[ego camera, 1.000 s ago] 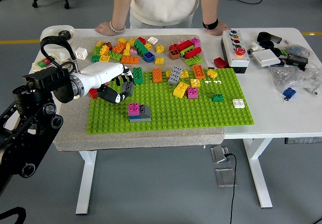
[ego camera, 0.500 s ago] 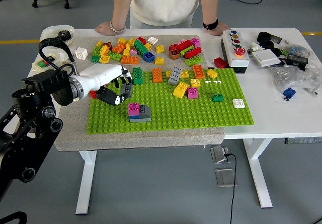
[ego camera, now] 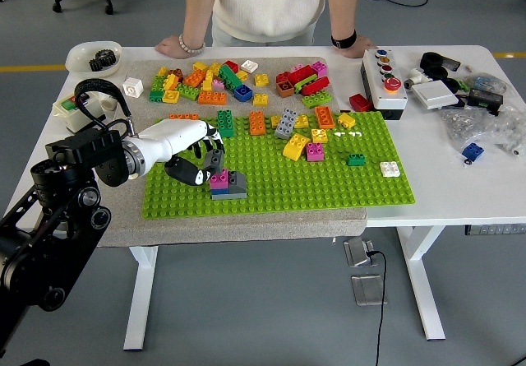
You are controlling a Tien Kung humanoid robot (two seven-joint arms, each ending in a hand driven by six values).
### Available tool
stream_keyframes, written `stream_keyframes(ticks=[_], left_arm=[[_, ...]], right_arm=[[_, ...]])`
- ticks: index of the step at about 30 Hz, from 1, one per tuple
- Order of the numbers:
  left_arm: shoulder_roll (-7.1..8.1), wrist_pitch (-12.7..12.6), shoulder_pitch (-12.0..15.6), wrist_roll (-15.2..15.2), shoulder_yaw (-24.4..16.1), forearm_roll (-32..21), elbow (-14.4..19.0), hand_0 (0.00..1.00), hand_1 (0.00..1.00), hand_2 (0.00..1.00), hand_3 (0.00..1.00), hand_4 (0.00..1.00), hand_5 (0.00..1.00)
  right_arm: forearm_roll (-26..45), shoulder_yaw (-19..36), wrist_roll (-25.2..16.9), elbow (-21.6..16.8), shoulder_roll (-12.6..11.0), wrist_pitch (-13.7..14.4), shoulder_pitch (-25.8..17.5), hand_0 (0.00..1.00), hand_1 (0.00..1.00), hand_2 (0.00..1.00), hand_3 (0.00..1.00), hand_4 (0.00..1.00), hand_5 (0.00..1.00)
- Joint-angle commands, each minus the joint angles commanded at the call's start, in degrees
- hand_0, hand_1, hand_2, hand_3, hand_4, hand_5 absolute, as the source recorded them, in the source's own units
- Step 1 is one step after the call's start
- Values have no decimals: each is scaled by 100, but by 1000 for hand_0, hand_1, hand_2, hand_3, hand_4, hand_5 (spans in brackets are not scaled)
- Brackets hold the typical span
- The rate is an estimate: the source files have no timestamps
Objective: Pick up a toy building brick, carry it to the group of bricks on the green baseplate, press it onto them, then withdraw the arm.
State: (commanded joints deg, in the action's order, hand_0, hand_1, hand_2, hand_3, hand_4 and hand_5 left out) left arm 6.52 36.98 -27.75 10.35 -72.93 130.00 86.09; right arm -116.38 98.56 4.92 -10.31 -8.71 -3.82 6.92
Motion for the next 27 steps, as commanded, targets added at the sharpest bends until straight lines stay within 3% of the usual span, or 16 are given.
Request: stream_keyframes(ticks=[27], left_arm=[[-159,0,-114,27,57,0,-426,595,561,548,555,378,2]], right_arm=[[-25,-44,-4,0,-14,-10,38,741,643,692,563,819,493]])
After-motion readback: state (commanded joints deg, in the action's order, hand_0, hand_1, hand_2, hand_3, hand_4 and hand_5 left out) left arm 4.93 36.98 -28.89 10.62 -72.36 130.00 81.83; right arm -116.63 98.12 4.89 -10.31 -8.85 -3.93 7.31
